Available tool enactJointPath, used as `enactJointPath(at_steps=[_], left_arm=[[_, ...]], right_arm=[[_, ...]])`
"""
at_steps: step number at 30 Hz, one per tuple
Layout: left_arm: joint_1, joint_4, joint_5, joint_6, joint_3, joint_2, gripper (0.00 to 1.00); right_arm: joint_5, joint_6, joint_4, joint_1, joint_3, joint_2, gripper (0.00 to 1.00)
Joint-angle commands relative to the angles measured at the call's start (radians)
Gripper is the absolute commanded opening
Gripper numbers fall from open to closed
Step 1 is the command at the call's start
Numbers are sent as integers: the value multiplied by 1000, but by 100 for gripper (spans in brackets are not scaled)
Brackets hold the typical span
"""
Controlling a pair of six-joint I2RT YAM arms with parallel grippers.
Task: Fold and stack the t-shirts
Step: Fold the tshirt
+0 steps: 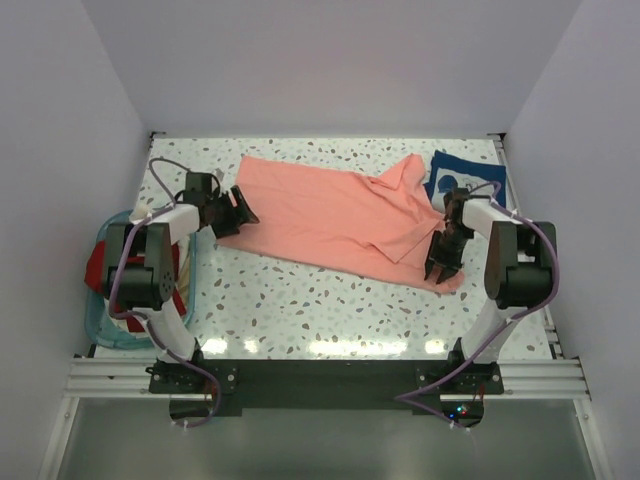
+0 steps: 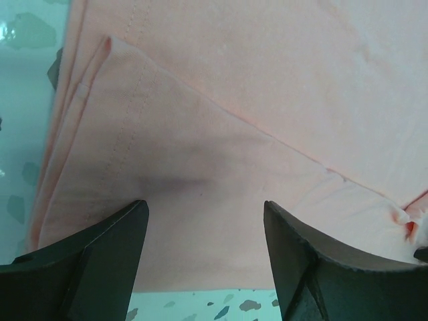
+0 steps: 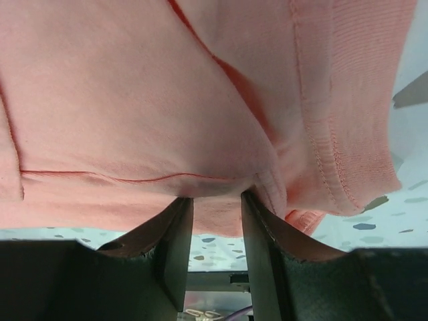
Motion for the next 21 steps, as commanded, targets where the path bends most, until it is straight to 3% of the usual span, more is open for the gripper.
enactJointPath(at_steps=[1, 11, 14, 21], left_arm=[[42, -147, -41, 55, -72, -21, 76], [46, -223, -60, 75, -206, -191, 77], [45, -230, -63, 110, -216, -242, 78], [43, -235, -28, 150, -135, -320, 78]], right_arm=[[17, -8, -13, -1, -81, -5, 39], [-85, 45, -67, 5, -192, -191, 39], [-105, 56, -94, 19, -167, -227, 40], [-148, 134, -85, 199, 3, -257, 41]])
